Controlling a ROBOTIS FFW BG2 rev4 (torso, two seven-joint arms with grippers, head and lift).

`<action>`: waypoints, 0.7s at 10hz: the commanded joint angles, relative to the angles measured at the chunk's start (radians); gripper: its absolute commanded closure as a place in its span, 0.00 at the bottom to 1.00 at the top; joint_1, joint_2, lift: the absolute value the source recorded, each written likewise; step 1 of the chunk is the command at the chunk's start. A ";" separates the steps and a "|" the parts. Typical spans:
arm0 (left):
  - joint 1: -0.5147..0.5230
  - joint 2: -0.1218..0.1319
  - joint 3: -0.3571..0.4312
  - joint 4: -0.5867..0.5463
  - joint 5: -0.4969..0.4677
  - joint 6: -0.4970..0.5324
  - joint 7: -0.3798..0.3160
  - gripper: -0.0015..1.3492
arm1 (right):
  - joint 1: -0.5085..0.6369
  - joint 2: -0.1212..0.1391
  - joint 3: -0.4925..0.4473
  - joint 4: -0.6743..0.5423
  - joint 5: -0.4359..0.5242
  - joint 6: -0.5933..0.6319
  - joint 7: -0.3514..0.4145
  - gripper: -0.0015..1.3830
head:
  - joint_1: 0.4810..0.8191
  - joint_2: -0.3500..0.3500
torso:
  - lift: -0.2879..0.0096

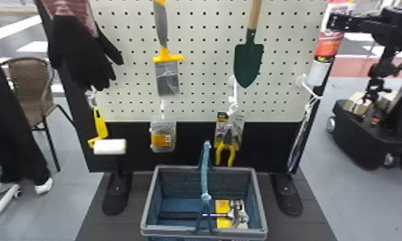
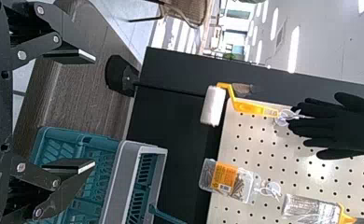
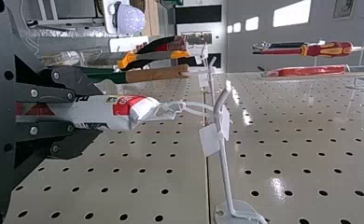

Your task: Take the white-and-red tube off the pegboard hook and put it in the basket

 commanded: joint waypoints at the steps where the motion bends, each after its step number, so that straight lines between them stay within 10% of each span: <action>1: 0.001 0.000 0.000 0.000 0.003 0.003 0.000 0.35 | 0.001 0.000 0.000 -0.002 0.000 0.002 -0.001 0.79 | 0.20 0.50 | 0.63; 7: 0.006 0.002 0.000 0.000 0.004 0.003 0.000 0.35 | 0.010 0.000 -0.012 -0.019 0.000 0.003 -0.007 0.79 | 0.20 0.50 | 0.63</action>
